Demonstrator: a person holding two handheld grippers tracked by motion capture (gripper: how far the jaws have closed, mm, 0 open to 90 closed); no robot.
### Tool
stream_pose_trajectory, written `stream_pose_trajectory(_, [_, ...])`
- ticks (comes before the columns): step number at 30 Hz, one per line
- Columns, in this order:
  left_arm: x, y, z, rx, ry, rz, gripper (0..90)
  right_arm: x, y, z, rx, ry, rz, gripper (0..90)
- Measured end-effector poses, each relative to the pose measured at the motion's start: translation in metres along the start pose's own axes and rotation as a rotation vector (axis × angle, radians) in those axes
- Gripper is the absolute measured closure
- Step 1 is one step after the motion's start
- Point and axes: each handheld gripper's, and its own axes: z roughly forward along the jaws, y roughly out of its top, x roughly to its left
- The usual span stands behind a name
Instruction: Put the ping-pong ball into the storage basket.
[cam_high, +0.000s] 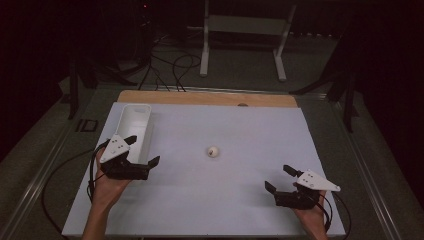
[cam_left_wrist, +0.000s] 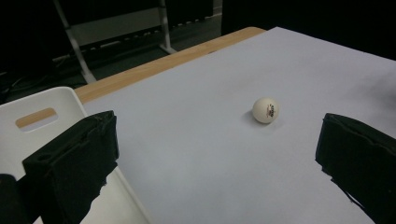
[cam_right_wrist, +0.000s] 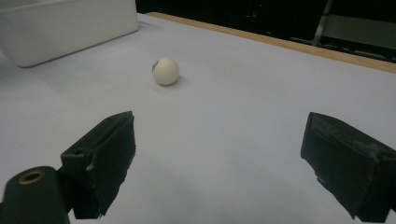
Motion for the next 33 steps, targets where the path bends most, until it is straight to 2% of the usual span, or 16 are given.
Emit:
stream_pose_trajectory(12, [-0.001, 0.013, 0.008, 0.001, -0.016, -0.003, 0.0, 0.001, 0.001, 0.001, 0.003, 0.003, 0.003, 9.9])
stream_pose_trajectory(22, [-0.007, 0.026, 0.019, 0.01, -0.017, 0.023, 0.0, 0.001, 0.001, 0.0, 0.008, -0.002, 0.002, 9.0])
stream_pose_trajectory(25, [-0.009, 0.033, 0.025, 0.005, -0.019, 0.027, 0.0, 0.002, 0.001, 0.001, 0.016, -0.016, -0.004, 7.5])
stream_pose_trajectory(33, [-0.012, 0.043, 0.039, 0.018, -0.031, 0.045, 0.0, 0.0, 0.001, 0.003, 0.009, -0.013, -0.004, 7.5])
